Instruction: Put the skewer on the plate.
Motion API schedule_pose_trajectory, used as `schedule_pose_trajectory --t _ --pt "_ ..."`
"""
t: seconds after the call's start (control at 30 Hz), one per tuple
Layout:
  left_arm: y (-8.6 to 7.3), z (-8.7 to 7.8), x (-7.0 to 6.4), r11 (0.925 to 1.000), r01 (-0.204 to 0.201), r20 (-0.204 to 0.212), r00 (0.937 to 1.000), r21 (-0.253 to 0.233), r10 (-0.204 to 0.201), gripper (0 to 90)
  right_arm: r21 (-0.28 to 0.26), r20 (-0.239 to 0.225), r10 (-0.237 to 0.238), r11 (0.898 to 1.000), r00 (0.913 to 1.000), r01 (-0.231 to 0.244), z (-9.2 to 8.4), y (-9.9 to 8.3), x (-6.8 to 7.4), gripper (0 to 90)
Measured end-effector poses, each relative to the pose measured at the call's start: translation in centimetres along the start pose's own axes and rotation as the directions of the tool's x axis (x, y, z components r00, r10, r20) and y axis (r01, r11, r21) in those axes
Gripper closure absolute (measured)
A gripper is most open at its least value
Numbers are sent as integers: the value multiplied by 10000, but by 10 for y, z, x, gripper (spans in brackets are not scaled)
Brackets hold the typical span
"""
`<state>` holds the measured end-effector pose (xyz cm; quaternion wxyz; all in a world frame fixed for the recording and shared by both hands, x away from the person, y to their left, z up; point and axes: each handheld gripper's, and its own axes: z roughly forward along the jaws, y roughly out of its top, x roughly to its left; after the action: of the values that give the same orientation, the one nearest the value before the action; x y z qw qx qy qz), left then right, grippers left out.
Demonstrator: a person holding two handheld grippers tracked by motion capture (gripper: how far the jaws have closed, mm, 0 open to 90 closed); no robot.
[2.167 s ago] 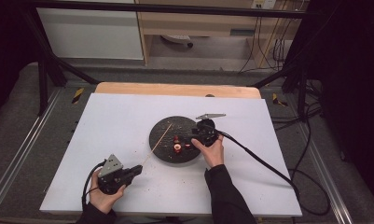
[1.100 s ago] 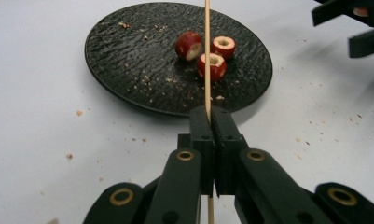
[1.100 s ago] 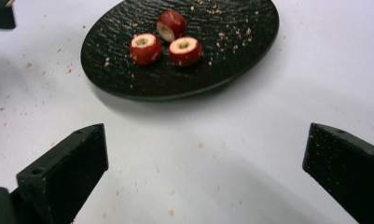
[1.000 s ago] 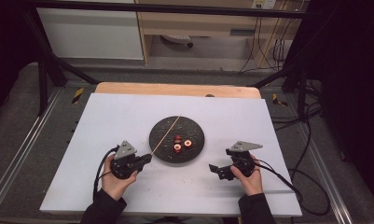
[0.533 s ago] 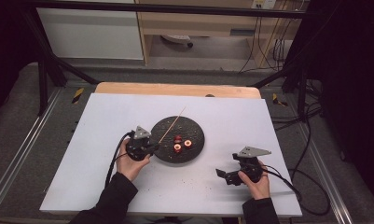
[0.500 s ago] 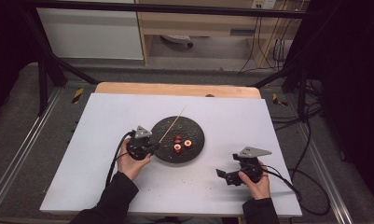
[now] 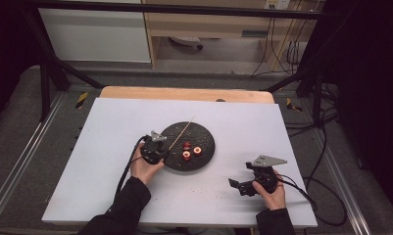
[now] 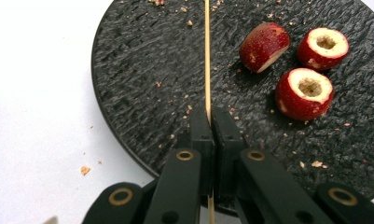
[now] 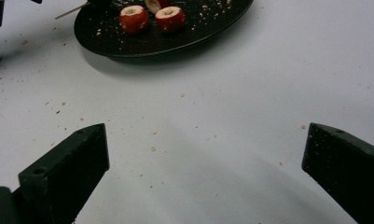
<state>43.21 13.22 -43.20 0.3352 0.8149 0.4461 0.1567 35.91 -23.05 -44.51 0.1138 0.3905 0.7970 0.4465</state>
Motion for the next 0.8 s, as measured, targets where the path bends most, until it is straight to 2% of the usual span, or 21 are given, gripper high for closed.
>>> schedule_pose_trajectory --t 0.17,0.23,0.33,0.43,0.57,0.67,0.8 --pt "0 2 -1 10000 -6 111 9999 -11 6 869 14 -5 -6 10000 10000 6 1 0 0 17" --pt "-1 0 0 9999 -84 89 9999 -60 85 850 13 -16 -5 10000 10000 5 1 0 0 17" --pt "-2 -7 3 9996 -194 325 9993 -211 201 804 -28 -19 11 10000 10000 -11 0 0 0 17" --pt "-6 -19 7 9979 -328 653 9972 -562 365 717 -28 14 17 10000 10000 -17 0 0 0 17" --pt "-16 -36 15 9958 -508 1055 9927 -765 588 570 -27 33 59 10000 10000 -59 -1 0 0 17" --pt "-26 -46 21 9932 -649 1110 9909 -971 756 458 -73 56 29 10000 10000 -28 -1 1 0 17" --pt "-39 -57 31 9910 -696 1371 9869 -1148 852 365 -88 100 18 10000 9999 -17 -1 1 0 16"
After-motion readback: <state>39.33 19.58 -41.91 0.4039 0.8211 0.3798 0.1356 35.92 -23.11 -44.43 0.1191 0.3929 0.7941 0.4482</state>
